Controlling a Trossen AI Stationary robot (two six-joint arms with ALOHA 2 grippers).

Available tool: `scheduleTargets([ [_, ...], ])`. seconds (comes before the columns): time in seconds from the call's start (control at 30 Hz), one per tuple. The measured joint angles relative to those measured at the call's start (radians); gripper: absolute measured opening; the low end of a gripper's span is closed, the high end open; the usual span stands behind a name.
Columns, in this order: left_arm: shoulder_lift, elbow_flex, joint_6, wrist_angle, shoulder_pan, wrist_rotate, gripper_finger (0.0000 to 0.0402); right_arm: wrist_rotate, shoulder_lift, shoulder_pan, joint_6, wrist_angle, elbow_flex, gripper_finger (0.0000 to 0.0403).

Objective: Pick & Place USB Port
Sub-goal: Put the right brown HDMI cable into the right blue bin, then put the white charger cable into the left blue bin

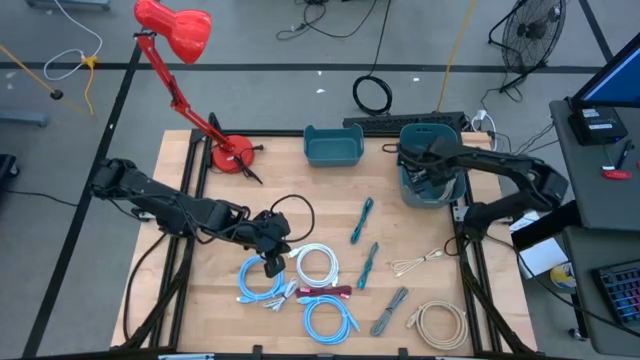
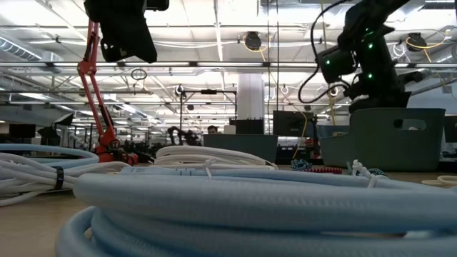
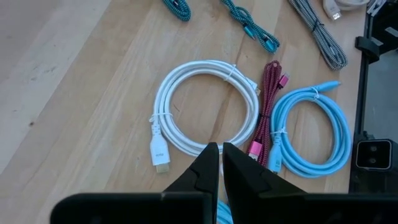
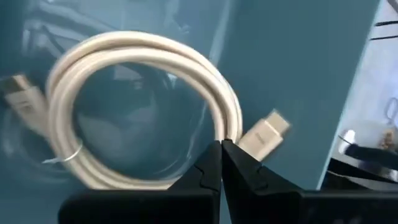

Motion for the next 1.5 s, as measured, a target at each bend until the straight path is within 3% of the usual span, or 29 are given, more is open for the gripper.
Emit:
scheduleTargets([
  [0.3, 0.0, 0.0, -0.011, -0.007, -0.033, 0.001, 0.0024, 0.085, 0.042, -0.009, 0.002, -0.024, -0.015, 0.0],
  [0.53, 0.0, 0.0, -0.028, -0.017, -0.041, 0.002, 0.0024, 0.083, 0.037, -0.041, 0.005, 0.009, -0.097, 0.0],
  [0.77, 0.0, 0.0, -0.029, -0.017, -0.039, 0.002, 0.0024, -0.021, 0.037, -0.045, -0.033, 0.133, -0.176, 0.0],
  [1.27, 0.0, 0.0, -0.035, -0.004, -0.039, -0.018, 0.0024, -0.103, 0.008, -0.047, -0.058, 0.199, -0.177, 0.0],
  [1.5, 0.0, 0.0, -0.036, -0.003, -0.039, -0.032, 0.0024, -0.098, -0.017, -0.012, -0.048, 0.134, -0.082, 0.0],
])
